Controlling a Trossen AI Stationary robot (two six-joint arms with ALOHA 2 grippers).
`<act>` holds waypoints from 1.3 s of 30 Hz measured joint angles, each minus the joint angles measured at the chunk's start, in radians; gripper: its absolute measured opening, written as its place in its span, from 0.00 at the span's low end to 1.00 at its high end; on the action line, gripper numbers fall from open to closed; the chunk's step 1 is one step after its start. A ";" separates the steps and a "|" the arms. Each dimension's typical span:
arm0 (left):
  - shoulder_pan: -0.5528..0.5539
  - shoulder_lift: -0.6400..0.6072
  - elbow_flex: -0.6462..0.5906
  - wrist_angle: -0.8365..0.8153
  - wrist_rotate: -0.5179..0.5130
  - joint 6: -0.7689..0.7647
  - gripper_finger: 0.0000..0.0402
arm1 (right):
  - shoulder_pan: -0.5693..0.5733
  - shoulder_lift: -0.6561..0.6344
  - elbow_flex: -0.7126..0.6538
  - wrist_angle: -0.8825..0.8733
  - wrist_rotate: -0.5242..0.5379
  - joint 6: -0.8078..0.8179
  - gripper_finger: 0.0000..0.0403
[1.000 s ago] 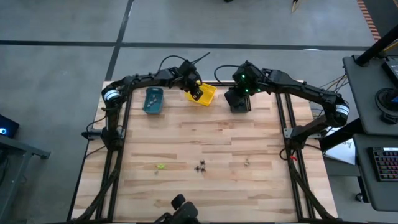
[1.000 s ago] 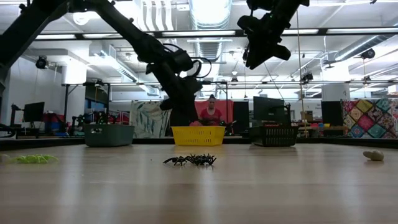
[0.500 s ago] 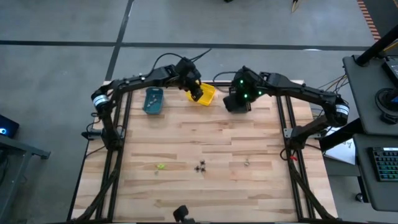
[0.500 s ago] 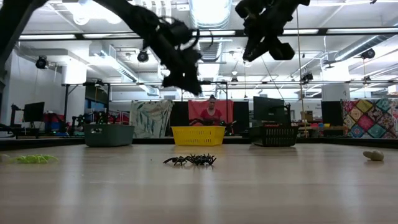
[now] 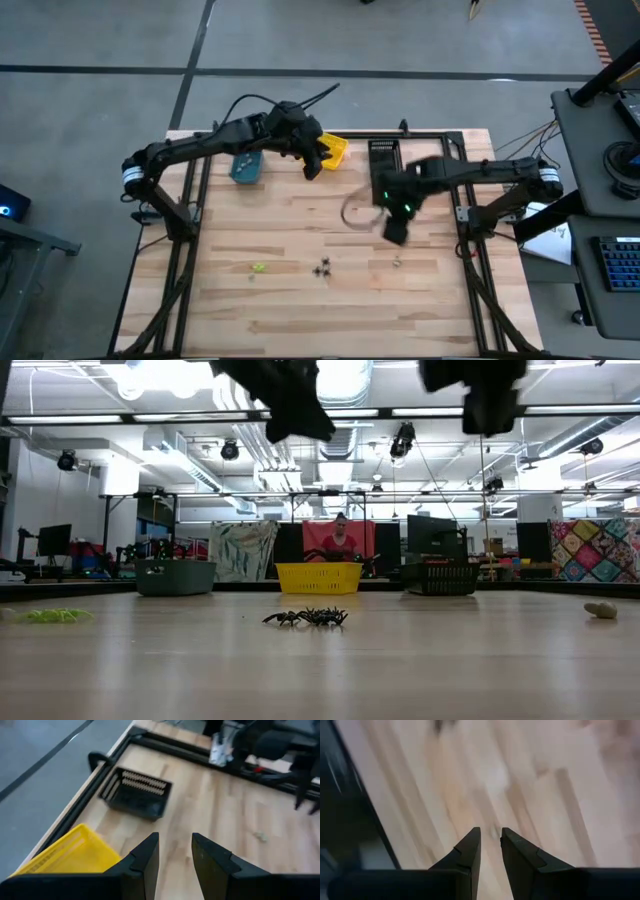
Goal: Sort Halloween decoration
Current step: Put the gray skull toy into the blue bin
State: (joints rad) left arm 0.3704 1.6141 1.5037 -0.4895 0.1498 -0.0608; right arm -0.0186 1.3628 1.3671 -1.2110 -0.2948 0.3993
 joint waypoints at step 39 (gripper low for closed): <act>-0.147 -0.389 -0.322 0.057 -0.117 -0.116 0.24 | 0.333 0.000 -0.572 0.488 0.225 -0.108 0.20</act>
State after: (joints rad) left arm 0.2230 1.2247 1.1812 -0.4328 0.0330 -0.1772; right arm 0.3141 1.3624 0.7951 -0.7233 -0.0700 0.2917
